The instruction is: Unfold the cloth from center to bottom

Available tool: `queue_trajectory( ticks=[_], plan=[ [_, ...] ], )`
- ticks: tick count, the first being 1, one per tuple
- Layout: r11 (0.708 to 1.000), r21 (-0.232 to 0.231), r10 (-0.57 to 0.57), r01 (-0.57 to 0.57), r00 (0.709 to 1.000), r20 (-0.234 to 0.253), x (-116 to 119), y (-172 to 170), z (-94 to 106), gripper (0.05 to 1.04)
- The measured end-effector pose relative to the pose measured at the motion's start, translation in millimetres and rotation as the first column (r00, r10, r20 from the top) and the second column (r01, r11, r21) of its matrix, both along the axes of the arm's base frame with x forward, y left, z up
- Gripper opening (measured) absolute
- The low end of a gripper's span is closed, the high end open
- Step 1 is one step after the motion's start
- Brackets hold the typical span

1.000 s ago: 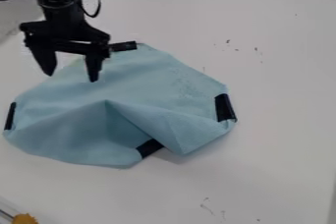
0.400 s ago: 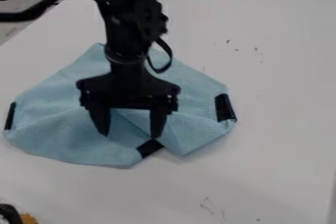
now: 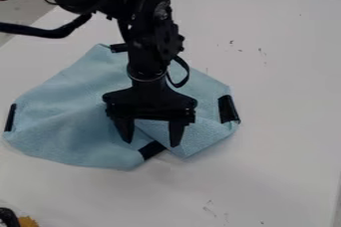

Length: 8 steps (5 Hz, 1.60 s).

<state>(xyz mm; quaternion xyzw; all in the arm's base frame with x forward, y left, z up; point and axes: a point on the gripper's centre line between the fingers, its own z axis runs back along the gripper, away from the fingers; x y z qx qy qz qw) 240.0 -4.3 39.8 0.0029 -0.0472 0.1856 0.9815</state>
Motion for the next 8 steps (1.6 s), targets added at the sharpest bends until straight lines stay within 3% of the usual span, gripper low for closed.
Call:
queue_trajectory(
  ticks=[1, 3, 5, 7, 8],
  plan=[
    [1.0, -0.011, -0.023, 0.023, 1.0, -0.005, 9, 18, -9.2, 1.001],
    [0.999, -0.053, -0.006, 0.003, 0.998, -0.059, -11, 28, -10.4, 1.001],
    [0.997, -0.067, -0.024, 0.024, 1.0, -0.006, -13, 17, -0.8, 1.001],
    [0.983, -0.145, -0.114, 0.112, 0.994, -0.002, -5, 11, -33.7, 1.001],
    [0.981, -0.146, -0.124, 0.127, 0.992, 0.026, -13, 10, -36.9, 1.001]
  ],
)
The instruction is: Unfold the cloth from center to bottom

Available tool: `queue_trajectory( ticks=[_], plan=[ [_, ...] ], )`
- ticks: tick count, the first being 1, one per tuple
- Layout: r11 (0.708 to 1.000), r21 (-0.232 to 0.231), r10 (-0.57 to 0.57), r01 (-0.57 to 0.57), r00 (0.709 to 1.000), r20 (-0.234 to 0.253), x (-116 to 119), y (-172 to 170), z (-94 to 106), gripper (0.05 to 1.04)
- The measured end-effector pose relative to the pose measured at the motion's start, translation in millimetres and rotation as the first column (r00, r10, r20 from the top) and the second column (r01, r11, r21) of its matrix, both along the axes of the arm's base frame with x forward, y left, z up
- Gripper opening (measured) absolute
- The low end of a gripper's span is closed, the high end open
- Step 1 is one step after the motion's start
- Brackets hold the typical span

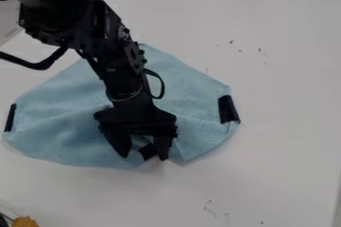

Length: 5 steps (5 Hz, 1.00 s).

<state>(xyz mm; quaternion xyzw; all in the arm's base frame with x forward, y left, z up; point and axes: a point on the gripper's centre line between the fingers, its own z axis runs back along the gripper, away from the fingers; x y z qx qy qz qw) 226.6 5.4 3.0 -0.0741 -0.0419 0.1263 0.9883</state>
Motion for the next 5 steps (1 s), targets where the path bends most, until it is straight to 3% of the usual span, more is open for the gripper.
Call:
queue_trajectory(
  ticks=[2, 3, 5],
  plan=[
    [0.999, -0.037, -0.01, 0.013, 0.997, 0.074, -6, 2, -2.5, 0.998],
    [1.0, -0.015, 0.005, -0.003, 0.993, 0.117, -15, 2, -2.1, 0.955],
    [0.999, -0.04, 0.01, -0.003, 0.986, 0.167, -18, 4, -7.1, 0.413]
  ],
)
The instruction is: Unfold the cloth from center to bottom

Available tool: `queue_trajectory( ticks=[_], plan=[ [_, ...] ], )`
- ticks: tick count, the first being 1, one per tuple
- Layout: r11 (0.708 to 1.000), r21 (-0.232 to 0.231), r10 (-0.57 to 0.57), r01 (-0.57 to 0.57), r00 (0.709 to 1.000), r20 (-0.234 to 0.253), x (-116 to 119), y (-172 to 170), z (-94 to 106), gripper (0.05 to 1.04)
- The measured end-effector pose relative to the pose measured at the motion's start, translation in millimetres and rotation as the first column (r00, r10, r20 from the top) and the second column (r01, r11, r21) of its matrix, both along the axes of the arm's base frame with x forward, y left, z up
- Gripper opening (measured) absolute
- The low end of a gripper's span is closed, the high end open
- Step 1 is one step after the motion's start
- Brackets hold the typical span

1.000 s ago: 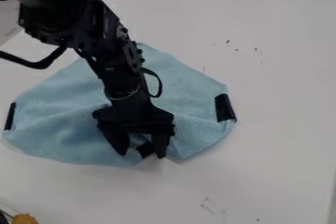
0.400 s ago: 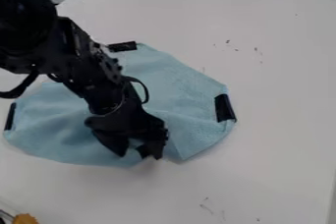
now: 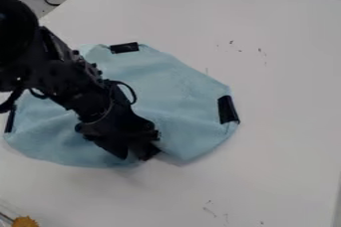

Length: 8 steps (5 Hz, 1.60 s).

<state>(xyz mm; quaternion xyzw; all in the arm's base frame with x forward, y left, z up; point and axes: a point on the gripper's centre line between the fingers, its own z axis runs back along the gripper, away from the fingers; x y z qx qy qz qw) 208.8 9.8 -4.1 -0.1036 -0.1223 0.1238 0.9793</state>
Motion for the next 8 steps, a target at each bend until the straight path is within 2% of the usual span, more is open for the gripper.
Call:
queue_trajectory(
  ticks=[1, 2, 3, 4, 5, 6, 7, 8],
  plan=[
    [1.0, -0.008, -0.026, 0.026, 1.0, -0.008, 2, -1, -1.9, 0.203],
    [1.0, -0.023, -0.016, 0.016, 1.0, -0.008, 4, -2, -3.9, 0.083],
    [1.0, -0.012, -0.008, 0.008, 1.0, -0.008, 4, -1, -4.2, 0.062],
    [0.999, 0.022, -0.023, 0.023, 0.999, -0.022, 7, -7, -3.8, 0.058],
    [0.992, 0.12, -0.024, 0.046, 0.983, -0.184, -8, -23, 8.7, 0.053],
    [0.98, 0.199, 0.044, 0.0, 0.976, -0.214, -5, -27, 47.4, 0.051],
    [0.981, 0.189, 0.09, -0.045, 0.968, -0.235, -13, -36, 56.4, 0.05],
    [0.984, 0.164, 0.108, -0.071, 0.968, -0.228, -23, -43, 51.2, 0.07]
  ],
)
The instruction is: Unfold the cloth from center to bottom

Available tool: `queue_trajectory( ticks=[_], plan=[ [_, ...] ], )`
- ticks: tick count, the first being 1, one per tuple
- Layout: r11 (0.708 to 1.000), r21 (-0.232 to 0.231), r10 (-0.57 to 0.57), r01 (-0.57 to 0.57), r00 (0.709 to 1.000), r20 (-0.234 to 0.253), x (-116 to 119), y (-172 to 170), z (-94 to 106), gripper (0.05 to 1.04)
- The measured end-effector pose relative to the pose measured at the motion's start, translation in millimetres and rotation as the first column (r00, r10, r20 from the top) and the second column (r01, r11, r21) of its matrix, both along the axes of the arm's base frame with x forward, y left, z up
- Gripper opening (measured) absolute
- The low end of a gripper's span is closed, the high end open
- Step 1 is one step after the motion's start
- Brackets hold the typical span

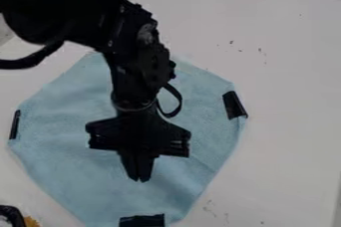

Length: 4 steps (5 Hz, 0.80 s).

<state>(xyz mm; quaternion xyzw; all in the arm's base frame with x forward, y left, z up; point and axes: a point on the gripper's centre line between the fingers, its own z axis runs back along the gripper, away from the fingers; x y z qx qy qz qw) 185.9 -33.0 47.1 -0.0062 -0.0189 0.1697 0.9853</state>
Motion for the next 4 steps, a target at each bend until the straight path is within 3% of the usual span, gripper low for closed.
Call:
queue_trajectory(
  ticks=[1, 2, 3, 4],
  plan=[
    [1.0, -0.011, -0.017, 0.018, 1.0, 0.006, -2.5, -1.1, -4.0, 0.217],
    [0.999, 0.032, -0.043, 0.042, 0.999, 0.023, 0.2, 5.5, -4.1, 0.475],
    [0.999, 0.032, -0.043, 0.042, 0.999, 0.023, 0.2, 5.5, -4.1, 0.785],
    [0.999, 0.032, -0.043, 0.042, 0.999, 0.023, 0.5, 5.5, -3.9, 0.998]
  ],
)
